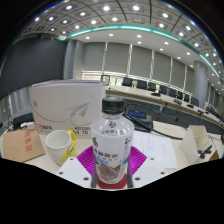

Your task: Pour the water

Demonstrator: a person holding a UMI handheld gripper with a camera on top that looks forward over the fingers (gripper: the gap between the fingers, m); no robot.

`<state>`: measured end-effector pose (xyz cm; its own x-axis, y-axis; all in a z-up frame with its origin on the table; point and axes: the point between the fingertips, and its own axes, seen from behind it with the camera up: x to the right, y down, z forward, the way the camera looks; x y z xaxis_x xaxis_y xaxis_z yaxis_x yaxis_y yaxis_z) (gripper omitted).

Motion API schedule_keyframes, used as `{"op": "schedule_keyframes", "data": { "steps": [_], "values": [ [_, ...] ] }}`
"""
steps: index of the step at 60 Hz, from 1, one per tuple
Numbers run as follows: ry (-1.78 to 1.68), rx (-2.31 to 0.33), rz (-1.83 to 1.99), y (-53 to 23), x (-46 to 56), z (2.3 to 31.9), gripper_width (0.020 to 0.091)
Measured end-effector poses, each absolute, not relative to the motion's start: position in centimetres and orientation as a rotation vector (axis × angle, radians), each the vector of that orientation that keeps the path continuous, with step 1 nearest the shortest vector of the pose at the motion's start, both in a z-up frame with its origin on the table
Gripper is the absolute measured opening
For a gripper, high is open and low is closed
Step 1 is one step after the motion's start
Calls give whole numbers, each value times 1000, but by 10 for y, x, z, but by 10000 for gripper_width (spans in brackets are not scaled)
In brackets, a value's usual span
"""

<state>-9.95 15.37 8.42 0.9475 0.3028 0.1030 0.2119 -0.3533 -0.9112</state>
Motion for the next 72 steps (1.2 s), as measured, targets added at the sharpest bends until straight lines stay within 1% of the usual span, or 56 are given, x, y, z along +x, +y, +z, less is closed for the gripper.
{"op": "schedule_keyframes", "data": {
  "steps": [6, 7, 8, 12, 18, 22, 24, 25, 26, 29, 32, 37, 43, 52, 65, 72],
  "values": [
    [-338, -1967, 119, 154, -97, 58, 403],
    [-334, -1975, 117, 153, -96, 53, 412],
    [-323, -1944, 127, 154, -97, 58, 405],
    [-307, -1926, 142, 155, -94, 59, 410],
    [-251, -1915, 155, 152, -90, 59, 470],
    [-253, -1914, 159, 150, -89, 60, 530],
    [-258, -1929, 157, 149, -89, 59, 573],
    [-261, -1944, 157, 148, -88, 56, 613],
    [-263, -1962, 158, 146, -88, 53, 668],
    [-263, -1997, 177, 141, -92, 49, 871],
    [-258, -2015, 198, 135, -92, 49, 844],
    [-243, -2045, 173, 122, -83, 56, 868],
    [-222, -2076, 98, 96, -69, 74, 865],
    [-175, -2132, 67, 34, -66, 111, 864],
    [-105, -2214, -3, -92, -69, 174, 863],
    [-118, -2228, -31, -152, -82, 195, 859]
  ]
}}
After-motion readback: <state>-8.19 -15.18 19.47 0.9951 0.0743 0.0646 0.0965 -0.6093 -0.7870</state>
